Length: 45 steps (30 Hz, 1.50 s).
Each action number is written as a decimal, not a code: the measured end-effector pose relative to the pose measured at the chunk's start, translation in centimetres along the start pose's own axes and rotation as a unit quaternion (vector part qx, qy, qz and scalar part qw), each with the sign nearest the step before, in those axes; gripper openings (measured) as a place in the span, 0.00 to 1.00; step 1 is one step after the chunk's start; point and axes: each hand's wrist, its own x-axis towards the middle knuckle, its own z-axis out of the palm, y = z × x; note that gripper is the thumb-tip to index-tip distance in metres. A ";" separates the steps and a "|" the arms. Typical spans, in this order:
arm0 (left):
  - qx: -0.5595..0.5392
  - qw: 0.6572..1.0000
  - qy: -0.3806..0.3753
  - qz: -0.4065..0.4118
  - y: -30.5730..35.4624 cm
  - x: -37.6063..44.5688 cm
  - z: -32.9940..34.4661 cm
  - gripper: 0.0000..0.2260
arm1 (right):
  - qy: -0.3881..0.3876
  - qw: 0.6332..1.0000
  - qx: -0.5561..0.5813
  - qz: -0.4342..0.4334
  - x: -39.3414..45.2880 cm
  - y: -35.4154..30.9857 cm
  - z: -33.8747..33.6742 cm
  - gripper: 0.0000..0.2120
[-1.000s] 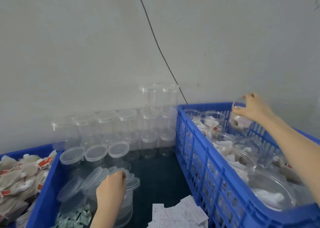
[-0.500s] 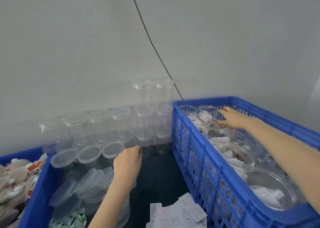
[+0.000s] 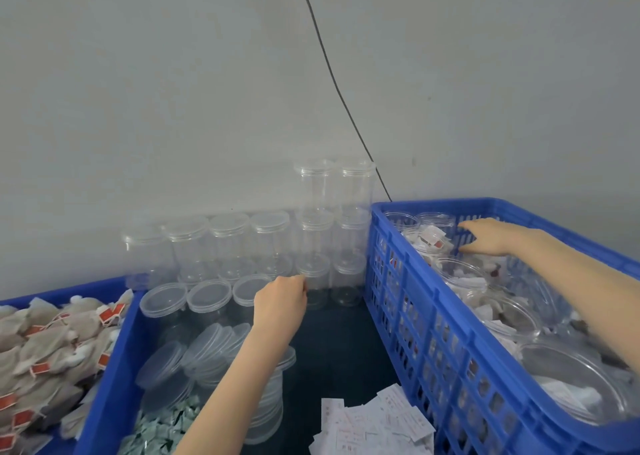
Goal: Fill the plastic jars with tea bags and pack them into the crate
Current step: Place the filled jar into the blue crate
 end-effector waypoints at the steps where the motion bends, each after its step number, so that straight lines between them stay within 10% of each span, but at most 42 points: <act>1: 0.004 1.000 -0.001 0.001 -0.2 0.0 -0.2 0.10 | -0.009 1.000 -0.007 0.003 -0.1 -0.2 -0.3 0.33; 8: 0.030 1.000 -0.005 0.004 -2.3 -0.6 -1.2 0.10 | -0.067 0.995 -0.069 0.006 -2.1 -2.5 -1.8 0.24; 13: 0.040 0.999 -0.004 -0.003 -3.6 -1.0 -2.1 0.10 | 0.091 0.980 -0.176 -0.003 -3.9 -8.2 -5.4 0.13; 23: 0.037 0.999 -0.008 -0.032 -7.1 -1.3 -4.3 0.11 | 0.138 0.948 -0.043 -0.282 -5.4 -26.6 -3.9 0.15; 32: 0.049 0.996 -0.024 -0.065 -12.5 -2.3 -4.7 0.10 | 0.437 0.859 0.181 -0.194 -0.7 -29.0 -1.8 0.17; 45: 0.069 0.995 -0.032 -0.057 -14.0 -1.8 -3.7 0.09 | 0.371 0.921 -0.005 -0.122 4.7 -29.8 -3.4 0.27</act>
